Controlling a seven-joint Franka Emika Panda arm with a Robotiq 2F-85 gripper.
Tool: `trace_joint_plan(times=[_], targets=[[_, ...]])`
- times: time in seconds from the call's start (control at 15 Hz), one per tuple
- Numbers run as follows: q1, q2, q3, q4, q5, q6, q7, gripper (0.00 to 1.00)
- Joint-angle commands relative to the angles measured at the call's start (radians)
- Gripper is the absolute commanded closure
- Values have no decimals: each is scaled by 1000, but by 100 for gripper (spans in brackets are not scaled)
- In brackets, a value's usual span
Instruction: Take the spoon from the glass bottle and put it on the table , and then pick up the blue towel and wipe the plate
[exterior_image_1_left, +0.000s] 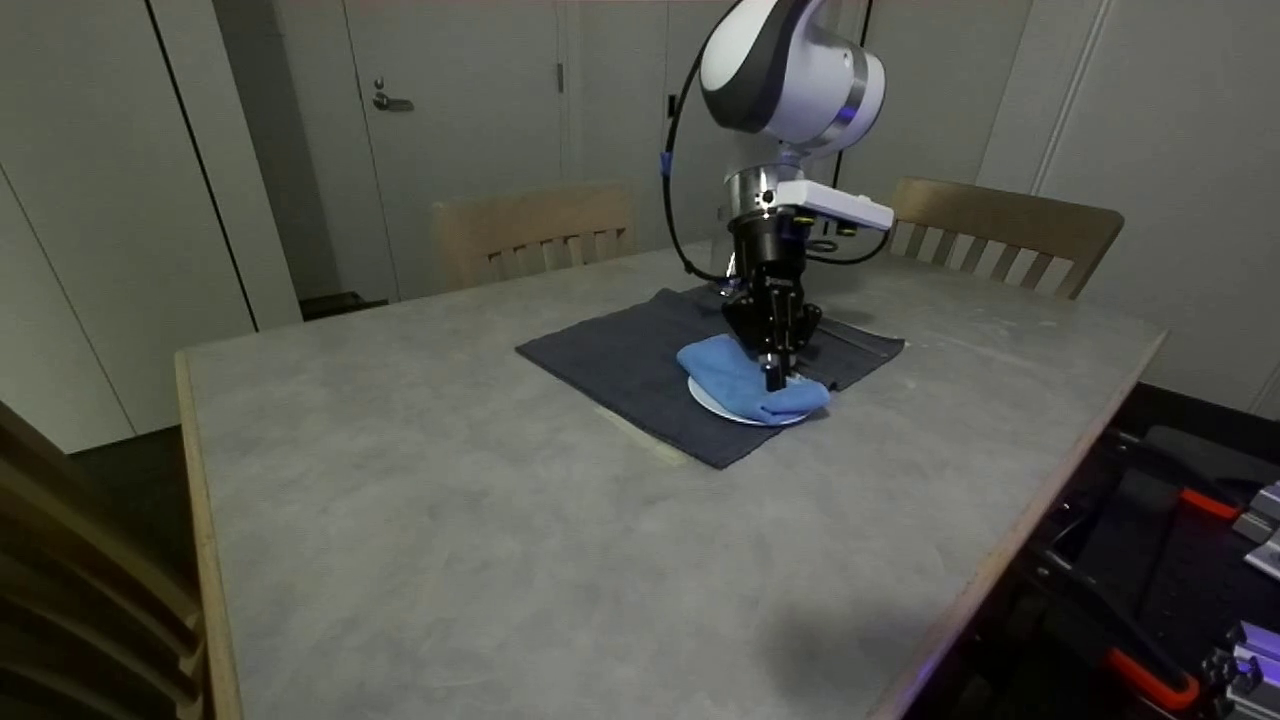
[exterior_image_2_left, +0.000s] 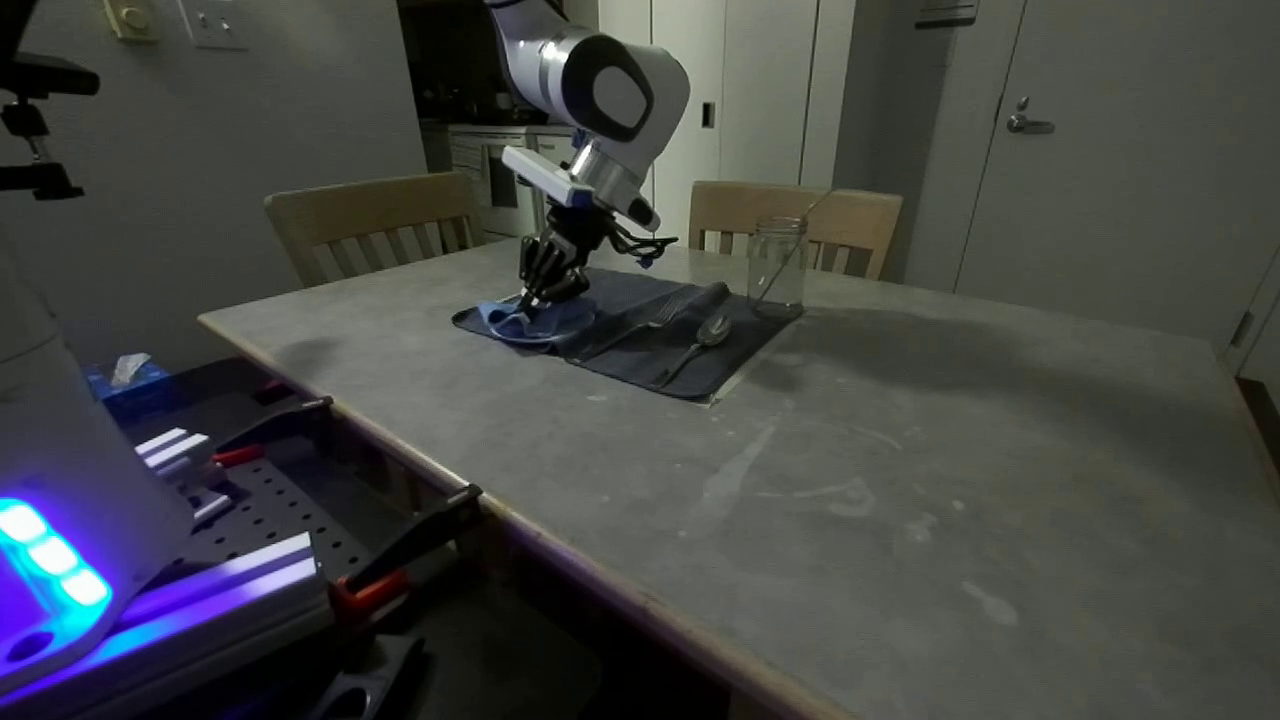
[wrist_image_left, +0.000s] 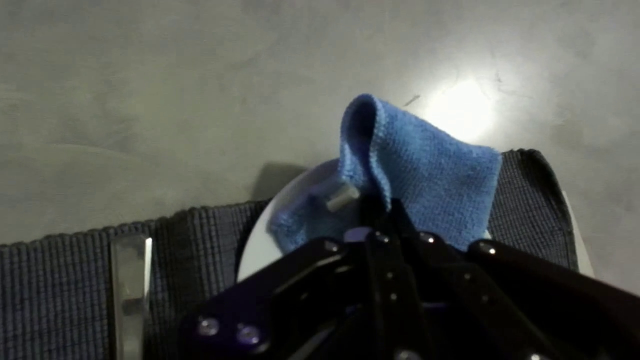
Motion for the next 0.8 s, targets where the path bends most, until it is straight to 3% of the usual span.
trace_joint_plan(times=[0.0,0.4,0.73], targets=[[-9,40,25,48,20,-21,-60,99],[-15,33,33,35,51,102,-97,99],[-2,10,3,1,43,141,-19,99]])
